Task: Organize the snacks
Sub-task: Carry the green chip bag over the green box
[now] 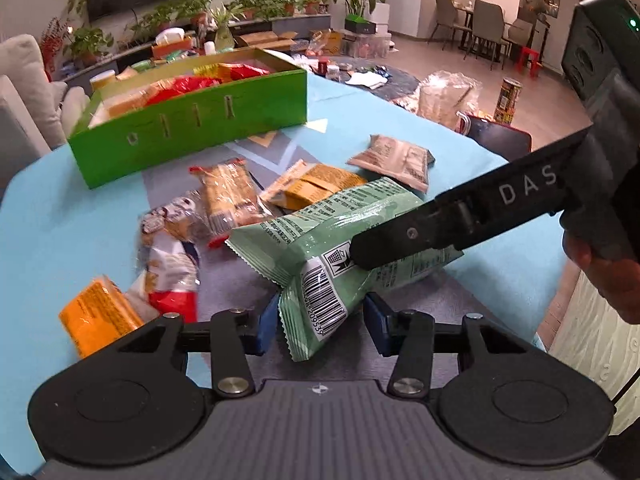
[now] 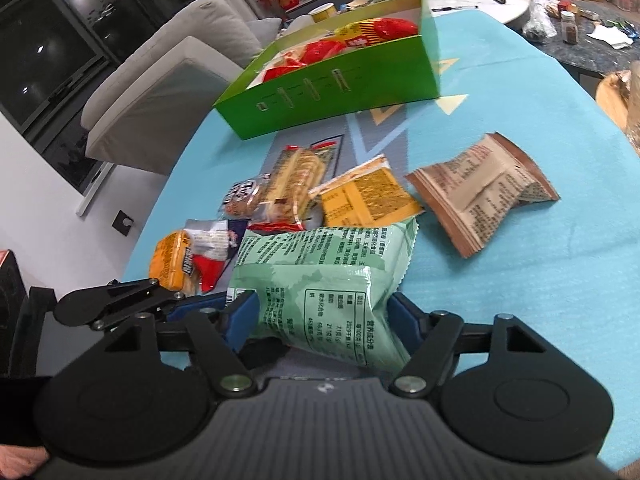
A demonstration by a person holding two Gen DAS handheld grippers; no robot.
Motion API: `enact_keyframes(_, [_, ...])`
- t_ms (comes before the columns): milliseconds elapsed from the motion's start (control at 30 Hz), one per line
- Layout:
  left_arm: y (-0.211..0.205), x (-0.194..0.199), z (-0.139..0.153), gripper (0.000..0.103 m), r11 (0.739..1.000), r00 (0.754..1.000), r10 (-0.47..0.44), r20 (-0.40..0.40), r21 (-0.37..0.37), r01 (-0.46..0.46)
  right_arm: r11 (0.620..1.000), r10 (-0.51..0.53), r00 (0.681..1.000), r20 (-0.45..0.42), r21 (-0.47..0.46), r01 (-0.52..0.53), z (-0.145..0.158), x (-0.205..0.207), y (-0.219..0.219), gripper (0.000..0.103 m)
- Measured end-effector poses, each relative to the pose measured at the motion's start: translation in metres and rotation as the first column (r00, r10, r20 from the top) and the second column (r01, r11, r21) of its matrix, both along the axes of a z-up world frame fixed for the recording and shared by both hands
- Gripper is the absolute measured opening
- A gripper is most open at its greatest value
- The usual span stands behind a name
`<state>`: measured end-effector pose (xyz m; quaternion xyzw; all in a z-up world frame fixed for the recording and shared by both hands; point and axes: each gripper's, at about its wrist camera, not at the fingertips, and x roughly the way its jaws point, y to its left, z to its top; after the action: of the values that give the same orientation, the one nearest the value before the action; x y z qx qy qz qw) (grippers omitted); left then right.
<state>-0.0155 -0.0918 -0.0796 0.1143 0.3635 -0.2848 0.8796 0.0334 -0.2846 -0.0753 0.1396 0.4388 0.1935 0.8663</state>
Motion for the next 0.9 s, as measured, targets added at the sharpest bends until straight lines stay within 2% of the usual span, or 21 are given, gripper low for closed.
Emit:
enact_keyframes(400, [0.016, 0.007, 0.045, 0.044, 0.998, 0.988, 0.051, 0.144, -0.033, -0.047, 0.999, 0.000, 0.994, 0.112, 0.036, -0.004, 0.040, 0.010, 0.018, 0.055])
enact_keyframes(600, [0.018, 0.022, 0.065, 0.045, 0.997, 0.977, 0.072, 0.201, -0.047, -0.064, 0.998, -0.003, 0.987, 0.160, 0.056, -0.006, 0.058, 0.025, 0.023, 0.055])
enact_keyframes(900, [0.007, 0.060, 0.090, 0.047, 0.993, 0.965, 0.090, 0.245, -0.099, -0.067, 0.998, -0.040, 0.974, 0.221, 0.061, 0.028, 0.083, 0.048, 0.018, 0.056])
